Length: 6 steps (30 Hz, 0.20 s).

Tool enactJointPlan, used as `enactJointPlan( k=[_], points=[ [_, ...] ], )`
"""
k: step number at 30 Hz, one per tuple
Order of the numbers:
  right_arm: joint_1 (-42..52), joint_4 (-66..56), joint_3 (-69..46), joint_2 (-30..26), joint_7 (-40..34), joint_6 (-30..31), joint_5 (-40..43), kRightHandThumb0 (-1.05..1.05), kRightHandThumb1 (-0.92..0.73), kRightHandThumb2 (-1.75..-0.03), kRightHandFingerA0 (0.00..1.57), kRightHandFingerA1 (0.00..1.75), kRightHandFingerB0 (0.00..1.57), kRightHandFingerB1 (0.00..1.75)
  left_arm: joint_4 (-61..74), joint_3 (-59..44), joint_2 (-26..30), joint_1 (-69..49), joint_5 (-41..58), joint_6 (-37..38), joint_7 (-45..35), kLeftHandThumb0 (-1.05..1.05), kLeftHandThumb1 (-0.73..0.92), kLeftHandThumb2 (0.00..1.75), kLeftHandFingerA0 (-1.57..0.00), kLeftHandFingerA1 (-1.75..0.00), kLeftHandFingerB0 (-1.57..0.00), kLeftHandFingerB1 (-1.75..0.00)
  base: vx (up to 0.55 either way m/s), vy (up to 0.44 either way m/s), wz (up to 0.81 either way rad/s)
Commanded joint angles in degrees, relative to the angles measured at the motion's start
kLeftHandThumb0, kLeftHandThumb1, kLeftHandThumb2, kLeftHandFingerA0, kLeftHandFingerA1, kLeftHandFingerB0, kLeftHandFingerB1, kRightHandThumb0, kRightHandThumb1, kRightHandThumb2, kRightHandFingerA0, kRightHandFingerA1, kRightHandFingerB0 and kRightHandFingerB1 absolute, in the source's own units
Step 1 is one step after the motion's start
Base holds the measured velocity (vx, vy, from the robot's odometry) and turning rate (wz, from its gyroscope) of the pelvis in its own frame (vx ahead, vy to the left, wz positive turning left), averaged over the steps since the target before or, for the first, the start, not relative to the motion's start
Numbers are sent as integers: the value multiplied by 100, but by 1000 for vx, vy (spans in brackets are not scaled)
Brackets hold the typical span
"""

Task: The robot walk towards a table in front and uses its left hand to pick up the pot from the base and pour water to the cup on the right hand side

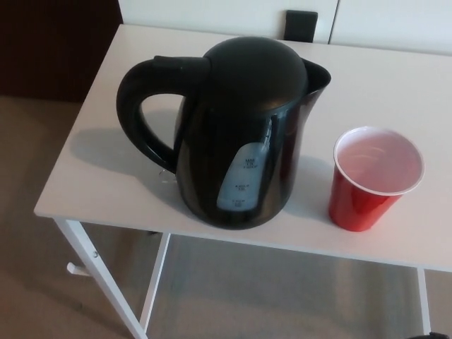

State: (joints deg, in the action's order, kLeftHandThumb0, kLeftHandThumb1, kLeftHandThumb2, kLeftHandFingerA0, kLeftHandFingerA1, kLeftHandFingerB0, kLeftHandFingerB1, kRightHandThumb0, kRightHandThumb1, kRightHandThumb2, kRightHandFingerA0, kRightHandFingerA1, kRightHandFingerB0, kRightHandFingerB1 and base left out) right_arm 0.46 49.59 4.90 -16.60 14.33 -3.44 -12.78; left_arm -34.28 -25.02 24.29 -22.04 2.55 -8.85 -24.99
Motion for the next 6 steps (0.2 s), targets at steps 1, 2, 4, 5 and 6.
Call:
enactJointPlan(
  k=[1, 2, 4, 5, 6],
  points=[
    [-65, 424, -141, -154, -381, -493, 66, -20, -48, -57, 20, 41, 22, 32, -2249, 1014, -153, 752, -1127, 1696, 1631, -47, 60, 59, -23, -39, -19, -30, 0, 0, 0],
    [-87, 462, -122, -188, -374, -485, 36, -20, -48, -57, 20, 41, 22, 32, -2266, 1099, -130, 737, -1146, 1762, 1642, -47, 60, 59, -23, -39, -19, -30, 0, 0, 0],
    [-121, 538, -84, -207, -389, -533, -12, -25, -46, -58, 21, 42, 24, 35, -2326, 1171, -87, 703, -1062, 1995, 1566, -51, 47, 73, -20, -47, -15, -40, 0, 0, 0],
    [-129, 559, -80, -208, -393, -547, -17, -25, -46, -58, 21, 42, 24, 35, -2382, 1204, -71, 717, -1036, 2053, 1574, -51, 47, 73, -20, -47, -15, -40, 0, 0, 0],
    [-133, 567, -80, -208, -395, -553, -17, -25, -46, -58, 21, 42, 24, 35, -2417, 1223, -64, 729, -1024, 2076, 1586, -51, 47, 73, -20, -47, -15, -40, 0, 0, 0]
  ],
)
